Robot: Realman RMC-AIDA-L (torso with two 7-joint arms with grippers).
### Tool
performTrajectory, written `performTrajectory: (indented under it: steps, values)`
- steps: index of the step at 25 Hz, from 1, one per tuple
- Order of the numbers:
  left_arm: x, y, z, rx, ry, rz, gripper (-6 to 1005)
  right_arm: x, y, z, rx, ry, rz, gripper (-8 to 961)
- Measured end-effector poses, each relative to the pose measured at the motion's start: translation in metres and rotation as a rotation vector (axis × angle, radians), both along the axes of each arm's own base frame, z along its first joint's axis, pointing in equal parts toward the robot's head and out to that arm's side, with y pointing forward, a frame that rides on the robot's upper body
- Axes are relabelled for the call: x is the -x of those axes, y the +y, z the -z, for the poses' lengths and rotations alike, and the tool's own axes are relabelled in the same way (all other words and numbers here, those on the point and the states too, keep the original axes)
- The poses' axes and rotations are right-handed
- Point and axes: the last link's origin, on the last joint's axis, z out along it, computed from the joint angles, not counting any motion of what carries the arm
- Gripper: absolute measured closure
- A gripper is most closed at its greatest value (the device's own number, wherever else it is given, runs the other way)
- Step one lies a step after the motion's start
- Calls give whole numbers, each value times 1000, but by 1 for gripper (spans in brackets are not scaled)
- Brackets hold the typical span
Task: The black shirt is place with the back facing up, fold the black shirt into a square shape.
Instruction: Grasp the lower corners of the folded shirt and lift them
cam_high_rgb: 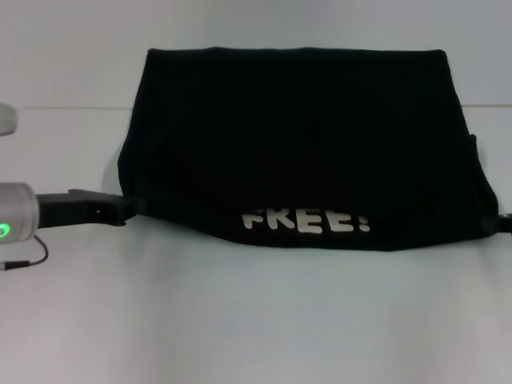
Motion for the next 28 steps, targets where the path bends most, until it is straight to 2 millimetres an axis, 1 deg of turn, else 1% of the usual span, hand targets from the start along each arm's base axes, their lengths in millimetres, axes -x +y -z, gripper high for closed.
performTrajectory:
  steps: [8,13,17,20,23,28]
  values:
    - [14,-42,-17,60,-190,15,993,-21,-32,-21,-29,59,-89,923]
    - [23,-63,-19,70,-256,33,994,-31,-52,-25,-37,77,-139,923]
    - [28,-73,-20,74,-268,34,993,-34,-66,-23,-32,98,-174,922]
    - [30,-78,-19,86,-270,38,993,-35,-76,-18,-17,111,-200,922]
    - [30,-84,-21,106,-275,50,993,-38,-86,-19,-26,131,-212,922]
    - [31,-92,-22,152,-272,60,993,-39,-106,-18,-30,153,-298,922]
